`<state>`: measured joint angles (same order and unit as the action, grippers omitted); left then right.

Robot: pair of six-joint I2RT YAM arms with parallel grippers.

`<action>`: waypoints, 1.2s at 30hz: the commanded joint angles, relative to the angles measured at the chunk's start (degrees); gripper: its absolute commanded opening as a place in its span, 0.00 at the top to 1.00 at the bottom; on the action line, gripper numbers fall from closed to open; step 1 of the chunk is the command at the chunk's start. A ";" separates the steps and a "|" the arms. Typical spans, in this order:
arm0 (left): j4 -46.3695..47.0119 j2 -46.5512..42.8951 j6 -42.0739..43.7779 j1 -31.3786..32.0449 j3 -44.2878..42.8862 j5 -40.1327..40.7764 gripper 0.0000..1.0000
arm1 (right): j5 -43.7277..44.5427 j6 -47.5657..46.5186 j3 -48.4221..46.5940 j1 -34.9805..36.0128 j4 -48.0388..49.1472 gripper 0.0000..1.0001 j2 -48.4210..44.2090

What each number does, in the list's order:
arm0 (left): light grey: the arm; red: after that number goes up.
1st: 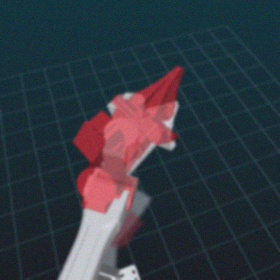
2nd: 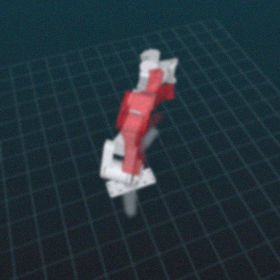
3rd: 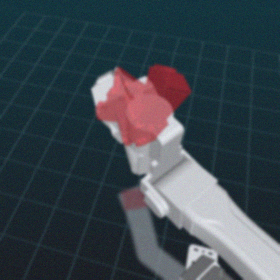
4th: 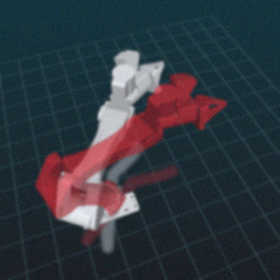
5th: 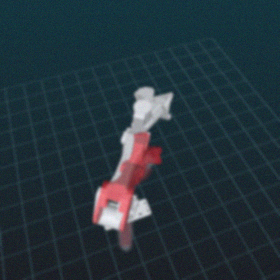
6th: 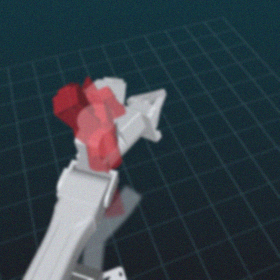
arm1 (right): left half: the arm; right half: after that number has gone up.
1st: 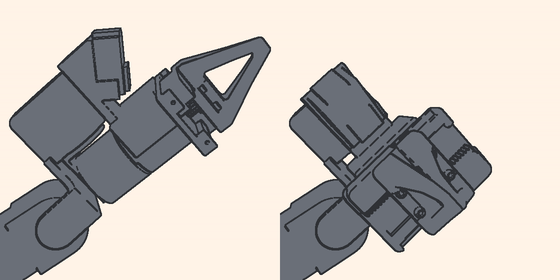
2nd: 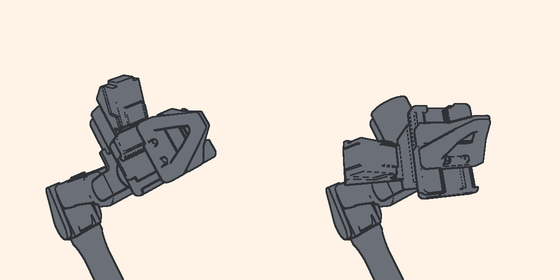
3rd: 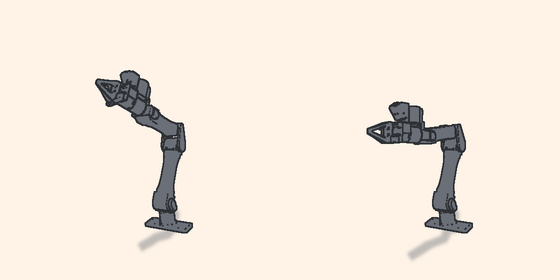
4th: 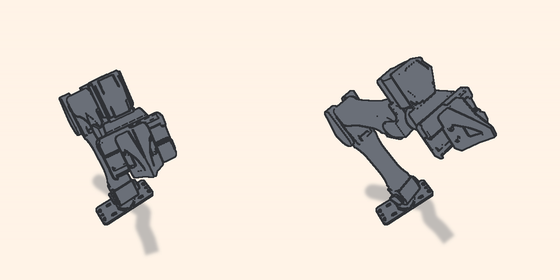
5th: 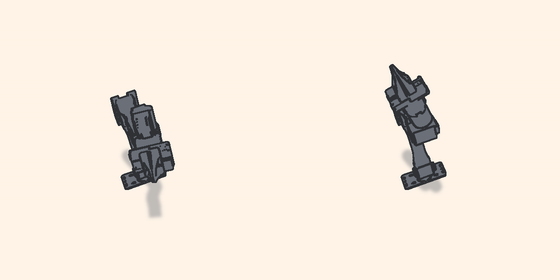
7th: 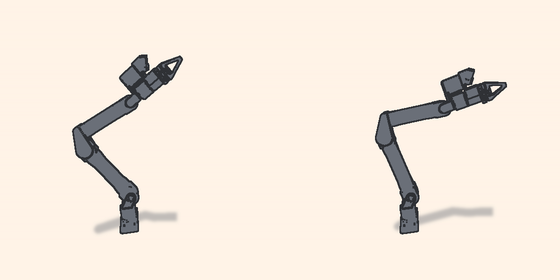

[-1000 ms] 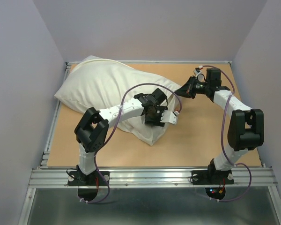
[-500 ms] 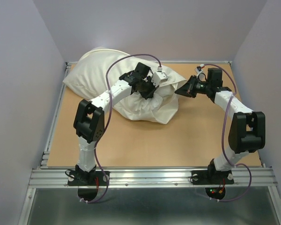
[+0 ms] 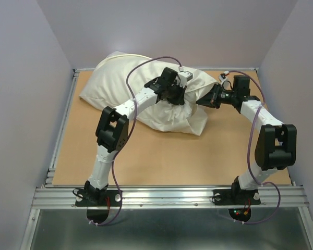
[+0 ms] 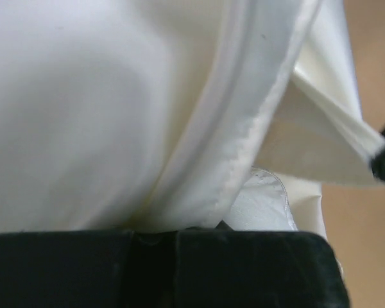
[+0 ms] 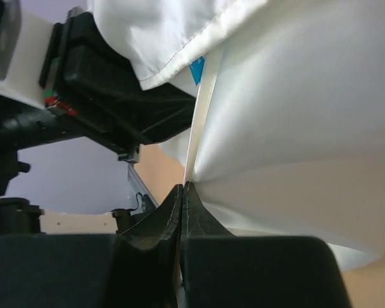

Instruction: Put the pillow into the pillowcase

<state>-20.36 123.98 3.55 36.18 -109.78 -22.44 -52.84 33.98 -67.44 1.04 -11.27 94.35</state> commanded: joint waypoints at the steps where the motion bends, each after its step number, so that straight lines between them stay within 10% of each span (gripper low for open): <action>1: 16.75 3.62 -11.29 -0.59 -5.89 11.70 1.00 | -13.78 5.39 -2.42 0.19 -3.85 0.99 -2.94; 11: 19.39 3.28 -14.18 -0.15 5.70 7.16 1.00 | -2.46 2.87 -9.90 -5.69 -5.42 0.97 0.92; 16: 21.76 4.33 -17.78 -0.24 2.83 1.70 1.00 | 7.02 -7.74 -11.57 -5.96 -15.69 0.38 2.34; 18: 22.03 5.21 -18.23 -0.24 1.41 1.61 1.00 | 14.49 -11.63 -12.36 -5.96 -20.53 0.36 1.81; 23: 22.21 8.11 -17.97 -0.06 -2.45 1.08 1.00 | 24.19 -19.29 -12.37 -5.00 -28.63 0.57 -3.11; 36: 23.26 6.80 -18.05 0.38 0.44 0.38 1.00 | 31.03 -15.96 -14.46 3.00 -18.89 0.66 7.41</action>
<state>1.04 132.99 -13.61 36.62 -110.37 -22.22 -26.87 17.54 -76.90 4.32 -35.33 97.62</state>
